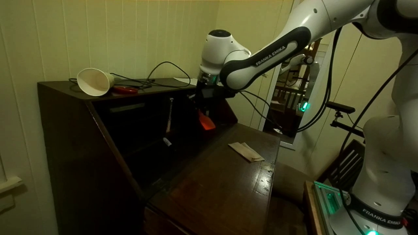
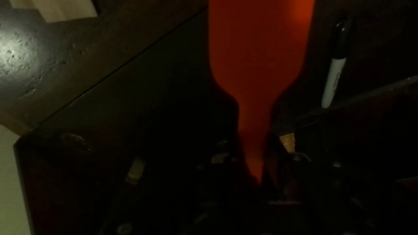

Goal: Put the pink spatula on the top of the shelf

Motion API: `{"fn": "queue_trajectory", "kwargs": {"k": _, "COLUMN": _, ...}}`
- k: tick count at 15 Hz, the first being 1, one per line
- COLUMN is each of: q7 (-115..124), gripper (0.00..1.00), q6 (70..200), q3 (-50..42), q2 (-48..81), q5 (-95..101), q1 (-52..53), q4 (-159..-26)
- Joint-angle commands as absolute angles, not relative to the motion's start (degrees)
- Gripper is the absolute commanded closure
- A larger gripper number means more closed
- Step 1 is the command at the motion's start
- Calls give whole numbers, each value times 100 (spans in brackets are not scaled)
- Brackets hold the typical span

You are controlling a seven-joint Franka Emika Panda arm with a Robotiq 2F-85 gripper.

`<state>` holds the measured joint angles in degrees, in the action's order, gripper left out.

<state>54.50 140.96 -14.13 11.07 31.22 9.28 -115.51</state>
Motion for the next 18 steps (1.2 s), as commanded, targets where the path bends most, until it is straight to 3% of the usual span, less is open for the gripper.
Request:
{"fn": "queue_trajectory", "kwargs": {"k": 1, "q7": 4674, "gripper": 94, "q6": 13956, "q3": -1210, "q2": 305, "q5": 3606, "q1": 536, "q4": -11933}}
{"fn": "queue_trajectory", "kwargs": {"k": 4, "q7": 3285, "gripper": 94, "q6": 14022, "q3": -1065, "q2": 163, "q5": 2725, "q1": 53, "q4": -11672}}
{"fn": "queue_trajectory", "kwargs": {"k": 5, "q7": 4001, "gripper": 93, "q6": 14020, "q3": -1017, "q2": 373, "q5": 3150, "q1": 124, "q4": -11649}}
{"fn": "queue_trajectory", "kwargs": {"k": 6, "q7": 3825, "gripper": 78, "q6": 14022, "q3": -992, "q2": 300, "q5": 3075, "q1": 12, "q4": -11638}}
{"fn": "queue_trajectory", "kwargs": {"k": 9, "q7": 3868, "gripper": 78, "q6": 14023, "q3": -929, "q2": 338, "q5": 3081, "q1": -16, "q4": -11661}}
{"fn": "queue_trajectory", "kwargs": {"k": 10, "q7": 3892, "gripper": 94, "q6": 14022, "q3": -906, "q2": 371, "q5": 3082, "q1": -3, "q4": -11661}}
{"fn": "queue_trajectory", "kwargs": {"k": 18, "q7": 4883, "gripper": 94, "q6": 13239, "q3": -1059, "q2": 602, "q5": 2753, "q1": -417, "q4": -9661}}
